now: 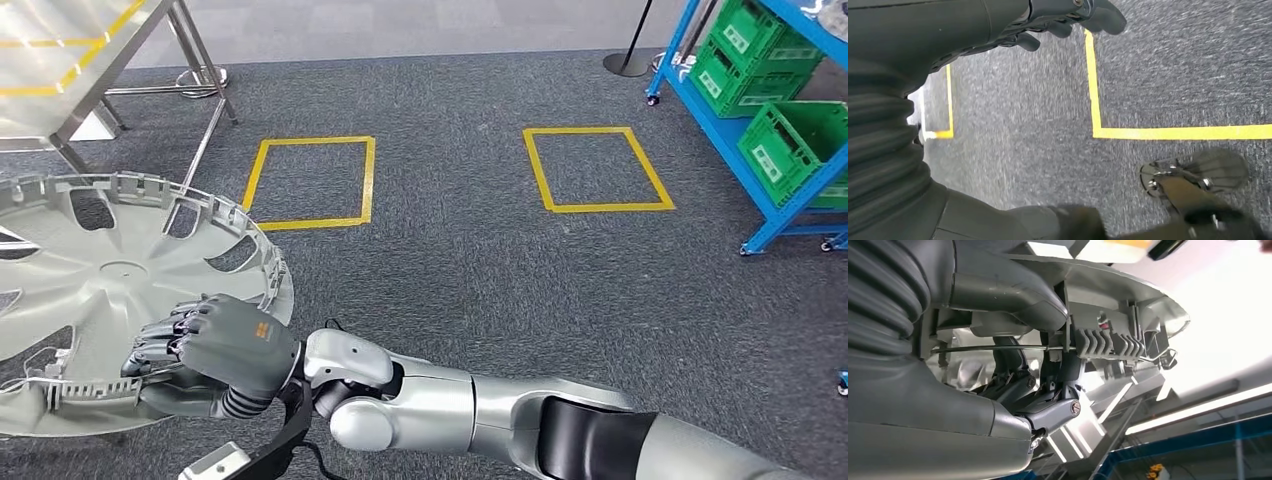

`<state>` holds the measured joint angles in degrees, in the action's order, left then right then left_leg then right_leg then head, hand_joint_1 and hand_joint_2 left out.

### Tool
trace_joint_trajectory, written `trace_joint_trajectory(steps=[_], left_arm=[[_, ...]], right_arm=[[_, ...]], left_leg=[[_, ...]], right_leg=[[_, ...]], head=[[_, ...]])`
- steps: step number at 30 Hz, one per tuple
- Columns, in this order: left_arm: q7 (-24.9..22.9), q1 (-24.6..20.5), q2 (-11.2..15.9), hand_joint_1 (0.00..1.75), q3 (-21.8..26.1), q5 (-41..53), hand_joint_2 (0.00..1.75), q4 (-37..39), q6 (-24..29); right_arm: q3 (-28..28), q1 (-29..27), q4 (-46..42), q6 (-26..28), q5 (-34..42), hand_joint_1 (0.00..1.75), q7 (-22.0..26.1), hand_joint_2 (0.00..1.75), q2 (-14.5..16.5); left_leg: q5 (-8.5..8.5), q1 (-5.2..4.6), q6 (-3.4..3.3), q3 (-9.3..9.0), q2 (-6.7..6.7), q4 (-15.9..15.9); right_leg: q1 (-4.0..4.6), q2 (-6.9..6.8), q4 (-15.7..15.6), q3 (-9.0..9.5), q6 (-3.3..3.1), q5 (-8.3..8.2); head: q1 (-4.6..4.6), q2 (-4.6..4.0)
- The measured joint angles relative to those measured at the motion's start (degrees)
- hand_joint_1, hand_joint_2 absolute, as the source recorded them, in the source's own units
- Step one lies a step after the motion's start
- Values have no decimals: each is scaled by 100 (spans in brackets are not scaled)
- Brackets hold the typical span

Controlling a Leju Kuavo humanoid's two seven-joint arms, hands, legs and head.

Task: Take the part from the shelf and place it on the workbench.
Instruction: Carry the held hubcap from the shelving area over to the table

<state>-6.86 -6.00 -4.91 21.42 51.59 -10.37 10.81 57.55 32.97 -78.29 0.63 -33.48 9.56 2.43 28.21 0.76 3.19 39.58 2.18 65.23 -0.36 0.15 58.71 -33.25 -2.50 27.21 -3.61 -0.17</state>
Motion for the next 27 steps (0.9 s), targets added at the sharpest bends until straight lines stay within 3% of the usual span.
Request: trace_joint_trajectory(steps=[2, 3, 4, 5, 7, 9, 11, 12, 14, 16, 18, 19, 20, 21, 23, 25, 27], left_arm=[[-7, -7, -2, 0, 0, -10, 175, -1, 15], [-12, -3, -2, 0, 1, -20, 175, -1, 28], [-15, 4, -1, 0, 4, -35, 175, -1, 41], [-15, 9, 4, 0, 11, -60, 175, -1, 56], [-7, 14, 14, 0, 33, -105, 175, -3, 72], [-2, 16, 18, 0, 54, -138, 175, -4, 87], [-19, 40, 20, 0, 80, -151, 175, -2, 98], [-39, 60, 19, 0, 96, -154, 175, -1, 102], [-73, 82, 16, 0, 120, -146, 175, -1, 107], [-98, 73, 9, 0, 131, -117, 175, -1, 110], [-124, 67, 4, 0, 131, -86, 175, -1, 110], [-138, 68, 4, 0, 131, -71, 175, -1, 110], [-151, 68, 5, 0, 131, -54, 175, -1, 109], [-165, 65, 4, 0, 131, -33, 175, -1, 109], [-190, 51, -2, 0, 131, 2, 175, -2, 107], [-209, 42, -5, 0, 131, 22, 175, -3, 105], [-223, 45, -1, 0, 131, 32, 175, 1, 103]], right_arm=[[0, 4, 23, -24, 33, 175, 55, 175, -2], [1, 5, 40, -35, 48, 175, 80, 175, -2], [1, 6, 57, -45, 63, 175, 99, 175, -1], [2, 7, 71, -54, 70, 175, 111, 175, 6], [7, 10, 94, -64, 85, 175, 128, 175, 45], [18, 18, 106, -68, 92, 175, 146, 175, 97], [36, 32, 110, -70, 89, 175, 156, 175, 151], [44, 40, 111, -71, 86, 175, 157, 175, 180], [56, 57, 111, -74, 78, 175, 157, 175, 222], [63, 65, 123, -86, 65, 175, 155, 175, 225], [78, 62, 140, -101, 58, 175, 152, 175, 218], [86, 61, 146, -107, 58, 175, 148, 175, 217], [91, 60, 150, -110, 59, 175, 140, 175, 217], [93, 59, 153, -111, 58, 175, 130, 175, 216], [93, 55, 154, -100, 53, 175, 114, 175, 213], [93, 43, 153, -76, 41, 175, 103, 175, 204], [93, 30, 152, -58, 28, 175, 85, 175, 198]], left_leg=[[295, 6, 39, 321, -144, 694], [318, 9, 53, 385, -162, 854], [244, 10, 60, 344, -181, 809], [87, 11, 61, 188, -222, 537], [-206, -7, 23, -235, -486, -226], [-300, -37, -74, -431, -647, -610], [-308, -49, -167, -417, -523, -622], [-321, -39, -197, -423, -454, -637], [-347, -8, -268, -441, -315, -669], [-359, 2, -314, -428, -170, -673], [-361, 2, -327, -413, -6, -659], [-361, 2, -326, -409, 81, -647], [-361, 2, -321, -407, 170, -634], [-362, 5, -311, -405, 256, -622], [-372, 6, -256, -382, 402, -603], [-399, 21, -169, -347, 515, -619], [-427, 41, -86, -316, 566, -646]], right_leg=[[13, -175, 3, -5, -17, 9], [16, -261, 5, -5, -20, 17], [17, -343, 10, -4, -18, 26], [17, -417, 16, 0, -9, 38], [43, -543, 45, 9, 35, 75], [78, -653, 65, 19, 95, 108], [86, -772, 57, 44, 151, 128], [73, -754, 78, 56, 185, 158], [37, -477, 359, -42, 251, 346], [11, -136, 1064, -386, 291, 681], [8, -42, 1644, -706, 305, 843], [5, -27, 1639, -727, 299, 760], [0, 1, 1405, -633, 285, 577], [-6, 84, 1011, -455, 264, 353], [-18, 338, 325, -148, 226, 93], [1, 431, 125, -74, 194, 71], [6, 296, 74, -45, 131, 26]], head=[[4, 0], [4, 0], [5, 0], [5, 0], [7, 0], [-3, 0], [-16, 0], [-17, 0], [-21, 0], [-38, 0], [-50, 0], [-51, 0], [-53, 0], [-54, 0], [-52, 0], [-53, 0], [-60, 0]])
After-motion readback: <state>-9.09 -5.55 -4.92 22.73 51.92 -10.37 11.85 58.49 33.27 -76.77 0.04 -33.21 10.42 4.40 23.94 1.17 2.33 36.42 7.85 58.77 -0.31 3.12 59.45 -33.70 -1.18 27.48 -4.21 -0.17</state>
